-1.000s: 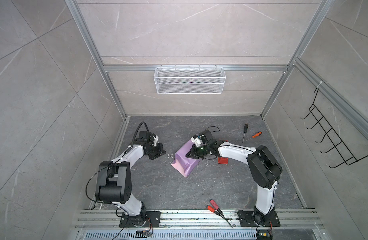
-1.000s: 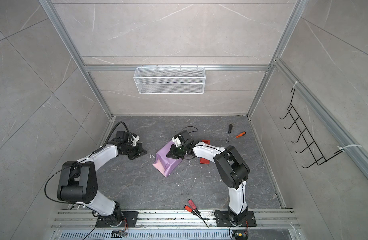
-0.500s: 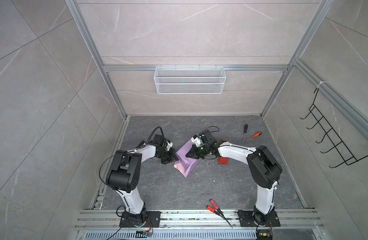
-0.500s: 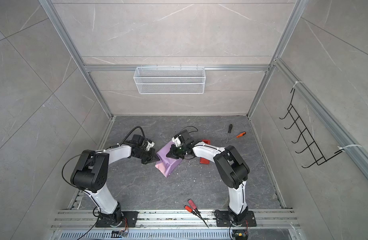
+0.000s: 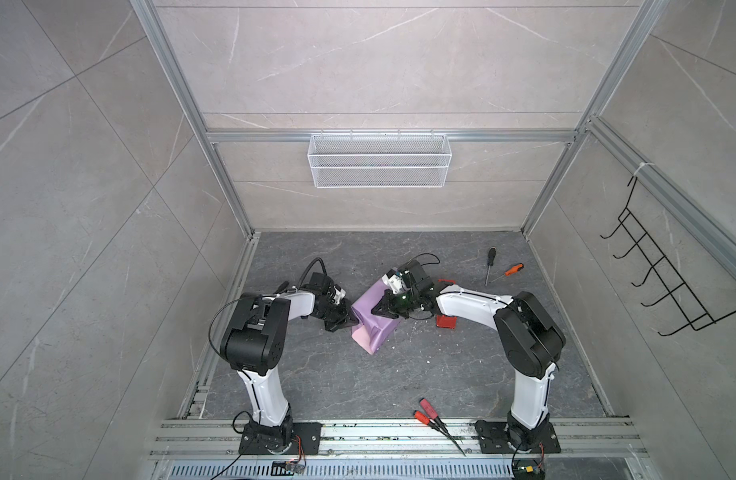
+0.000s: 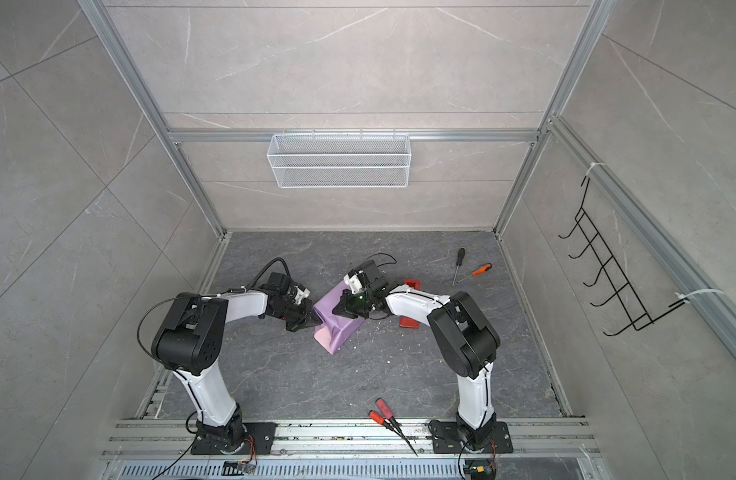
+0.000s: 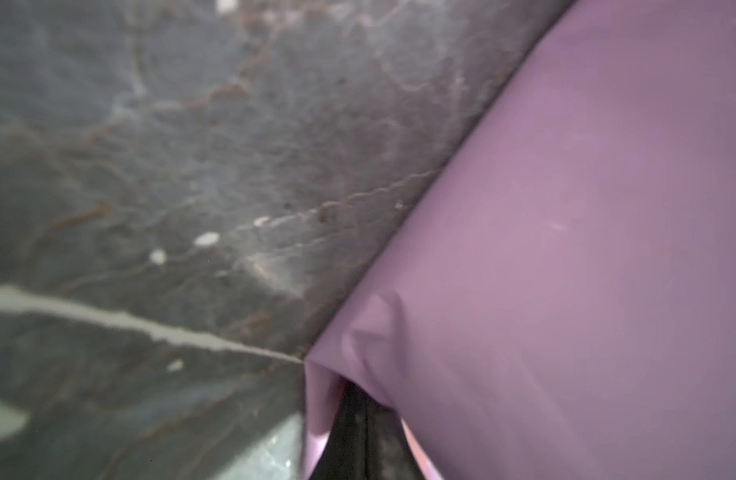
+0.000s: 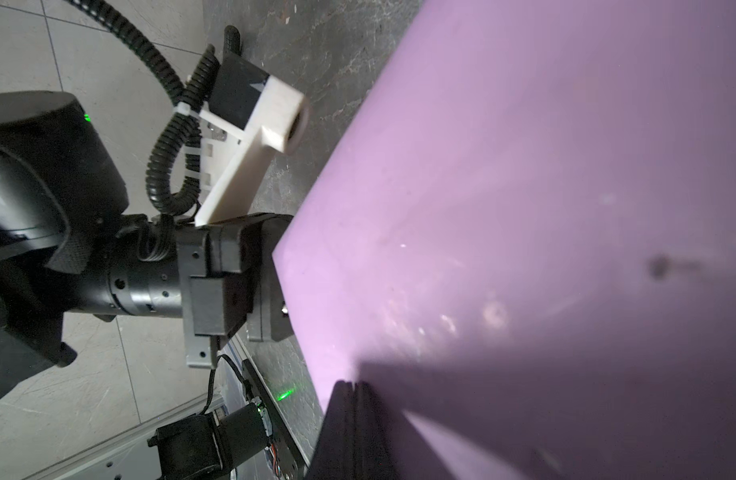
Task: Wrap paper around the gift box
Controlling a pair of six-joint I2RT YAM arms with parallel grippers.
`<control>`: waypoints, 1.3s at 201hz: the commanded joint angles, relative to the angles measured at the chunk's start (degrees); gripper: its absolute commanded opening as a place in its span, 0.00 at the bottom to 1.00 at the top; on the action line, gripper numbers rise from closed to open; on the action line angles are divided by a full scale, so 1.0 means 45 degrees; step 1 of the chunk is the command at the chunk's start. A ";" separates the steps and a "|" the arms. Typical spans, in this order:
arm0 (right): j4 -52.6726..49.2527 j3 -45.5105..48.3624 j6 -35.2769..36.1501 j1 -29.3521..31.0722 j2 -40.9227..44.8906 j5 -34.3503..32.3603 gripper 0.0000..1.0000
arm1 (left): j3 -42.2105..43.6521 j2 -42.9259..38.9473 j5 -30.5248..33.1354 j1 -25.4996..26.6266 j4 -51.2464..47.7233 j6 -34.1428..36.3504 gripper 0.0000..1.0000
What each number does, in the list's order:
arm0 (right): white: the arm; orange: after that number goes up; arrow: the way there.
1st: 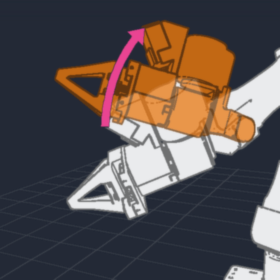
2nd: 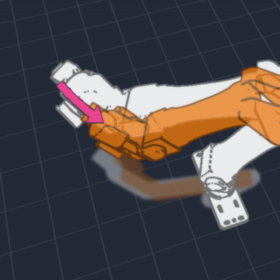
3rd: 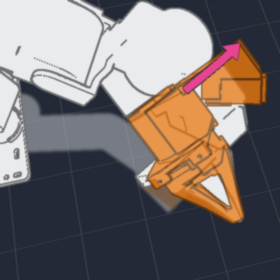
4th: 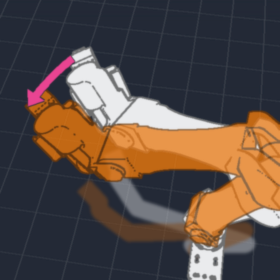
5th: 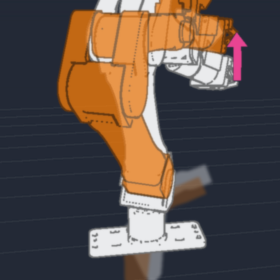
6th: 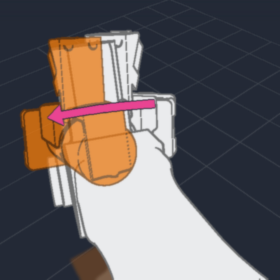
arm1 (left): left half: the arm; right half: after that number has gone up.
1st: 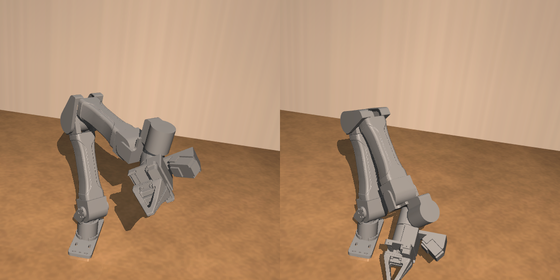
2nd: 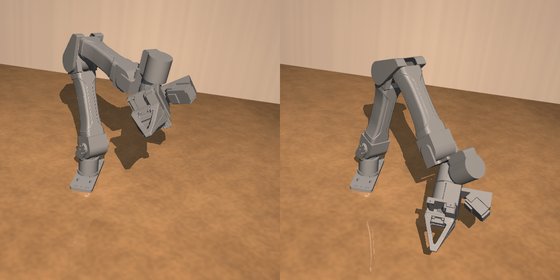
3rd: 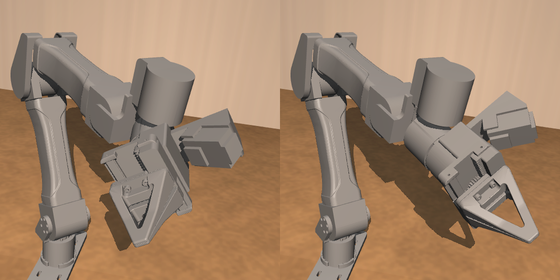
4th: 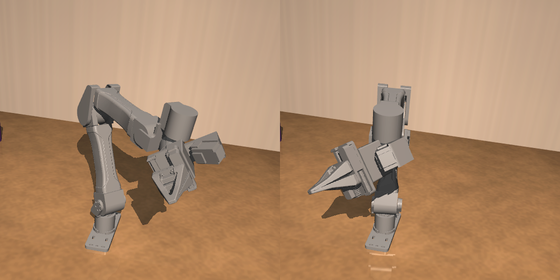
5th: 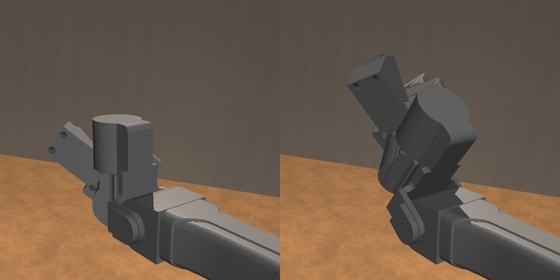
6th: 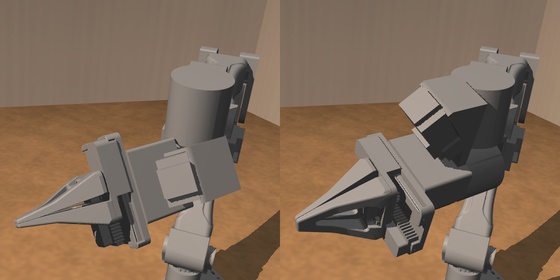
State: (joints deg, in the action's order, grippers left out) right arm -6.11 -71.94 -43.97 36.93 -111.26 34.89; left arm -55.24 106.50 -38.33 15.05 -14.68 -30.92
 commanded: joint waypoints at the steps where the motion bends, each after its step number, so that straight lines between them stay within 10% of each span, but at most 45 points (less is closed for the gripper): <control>1: -0.1944 0.0635 -0.0025 0.0483 -0.0702 -0.0516 0.00 | -0.0305 0.0238 -0.0172 0.0074 0.0303 -0.0297 0.00; 155: -0.3193 -0.0377 0.1010 0.0543 -0.0198 -0.1039 0.00 | 0.0322 0.0508 0.0847 0.0298 0.0438 -0.0999 0.00; 261: -0.5317 -0.3004 0.6136 0.2710 0.1308 -0.9795 0.77 | 0.0203 0.0415 0.0692 0.0282 0.0497 -0.0652 0.00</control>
State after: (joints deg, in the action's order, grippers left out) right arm -26.48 -83.31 -24.80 46.00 -103.35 4.75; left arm -55.29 107.24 -38.04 16.03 -12.19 -34.11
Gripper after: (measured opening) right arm 0.733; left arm 0.050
